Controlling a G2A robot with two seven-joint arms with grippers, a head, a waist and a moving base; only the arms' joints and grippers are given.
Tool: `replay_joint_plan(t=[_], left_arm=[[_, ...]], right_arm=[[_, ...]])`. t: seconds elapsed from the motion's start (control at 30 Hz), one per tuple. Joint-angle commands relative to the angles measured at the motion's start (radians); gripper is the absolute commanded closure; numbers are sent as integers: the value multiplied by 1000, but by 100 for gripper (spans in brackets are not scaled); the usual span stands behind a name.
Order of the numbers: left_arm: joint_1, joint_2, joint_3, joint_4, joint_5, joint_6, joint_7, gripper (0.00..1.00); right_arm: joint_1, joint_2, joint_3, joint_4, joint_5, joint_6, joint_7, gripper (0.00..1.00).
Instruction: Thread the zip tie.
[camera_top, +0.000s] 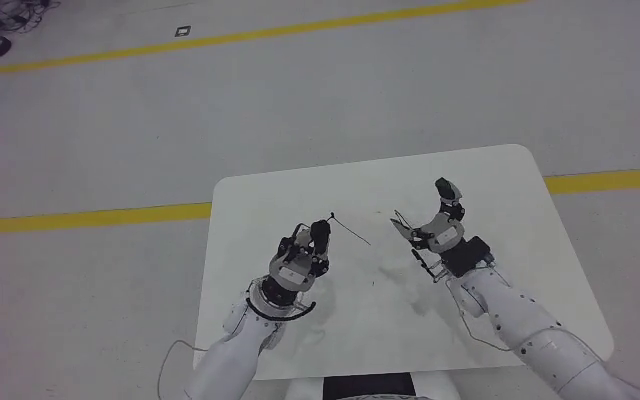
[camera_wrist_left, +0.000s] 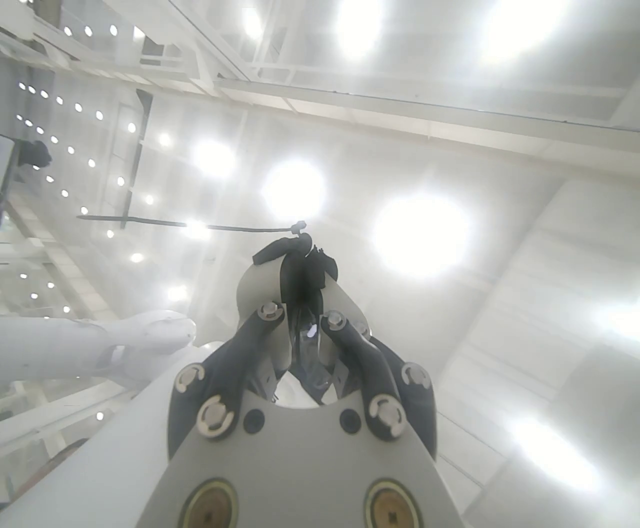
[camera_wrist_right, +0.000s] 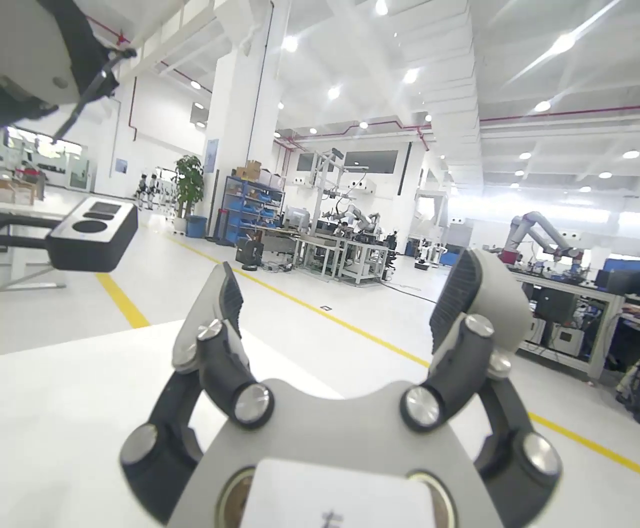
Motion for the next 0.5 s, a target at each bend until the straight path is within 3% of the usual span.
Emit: replay_joint_plan(t=[0.0, 0.2, 0.47], left_arm=[[-7, -2, 6, 14, -5, 4, -25, 100], [-25, -8, 22, 35, 4, 8, -51, 100], [-25, -8, 22, 35, 4, 8, -51, 100]], right_arm=[[-9, 3, 20, -4, 9, -36, -6, 0], [-27, 3, 49, -20, 14, -87, -24, 0], [-27, 3, 49, -20, 14, -87, -24, 0]])
